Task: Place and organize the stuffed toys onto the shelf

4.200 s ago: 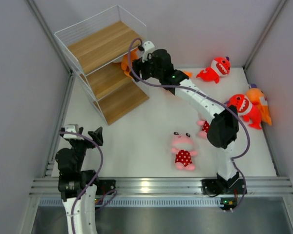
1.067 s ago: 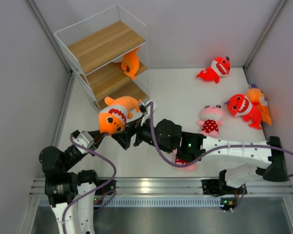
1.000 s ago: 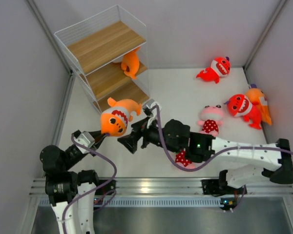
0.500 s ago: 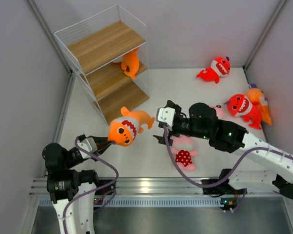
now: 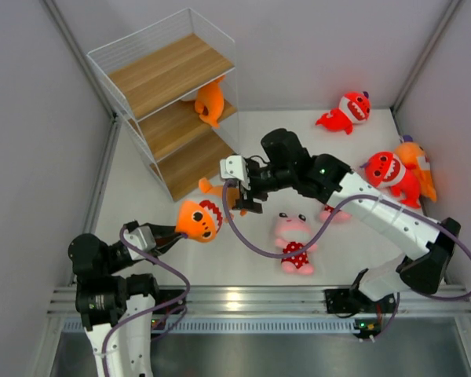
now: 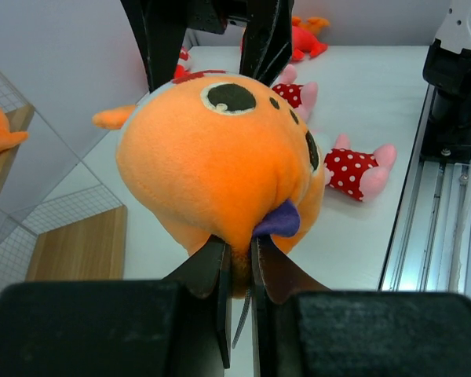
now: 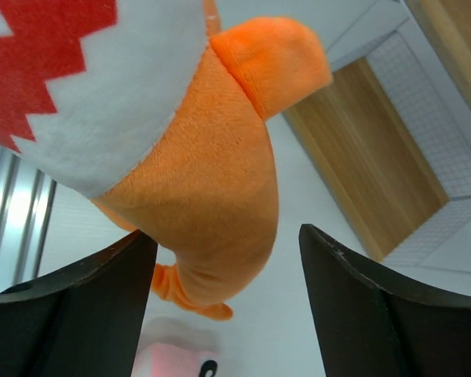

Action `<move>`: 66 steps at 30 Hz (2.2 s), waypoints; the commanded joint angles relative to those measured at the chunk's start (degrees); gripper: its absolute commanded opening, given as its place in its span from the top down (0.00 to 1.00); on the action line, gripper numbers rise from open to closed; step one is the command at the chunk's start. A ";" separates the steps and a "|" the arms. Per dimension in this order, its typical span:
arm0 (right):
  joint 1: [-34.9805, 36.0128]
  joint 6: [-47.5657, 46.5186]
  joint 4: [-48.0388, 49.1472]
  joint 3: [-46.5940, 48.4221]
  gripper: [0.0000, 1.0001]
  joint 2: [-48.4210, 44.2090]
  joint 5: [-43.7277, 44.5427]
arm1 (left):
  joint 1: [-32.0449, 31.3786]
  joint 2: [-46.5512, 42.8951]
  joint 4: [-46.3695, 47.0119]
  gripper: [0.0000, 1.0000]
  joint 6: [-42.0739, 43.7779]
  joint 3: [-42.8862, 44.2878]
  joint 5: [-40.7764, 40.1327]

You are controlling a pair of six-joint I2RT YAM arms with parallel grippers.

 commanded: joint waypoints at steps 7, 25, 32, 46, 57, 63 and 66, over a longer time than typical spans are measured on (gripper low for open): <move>-0.48 8.01 2.77 -2.19 0.61 0.29 -9.28 | -0.05 -0.03 1.31 1.00 1.57 0.55 -1.73; 1.28 54.77 5.88 6.92 1.00 5.29 37.56 | -0.05 -2.40 -0.70 0.01 -2.64 -4.64 -69.66; 1.28 56.90 5.44 22.82 1.00 16.62 43.02 | 0.04 -6.01 -0.63 0.01 -6.86 -6.39 -67.12; 1.28 64.71 6.92 38.75 1.00 33.24 42.14 | 0.04 -11.02 8.25 0.01 -11.96 -16.06 -83.04; 2.33 70.87 17.99 44.37 0.71 39.75 44.95 | -0.05 -11.11 8.86 0.01 -11.61 -17.29 -80.57; 2.33 72.71 24.23 45.52 0.50 43.26 44.26 | 0.04 -11.11 8.95 0.01 -11.52 -17.47 -79.96; 2.33 72.71 25.47 45.43 0.50 43.88 44.17 | 0.04 -11.11 8.95 0.01 -11.44 -17.56 -79.69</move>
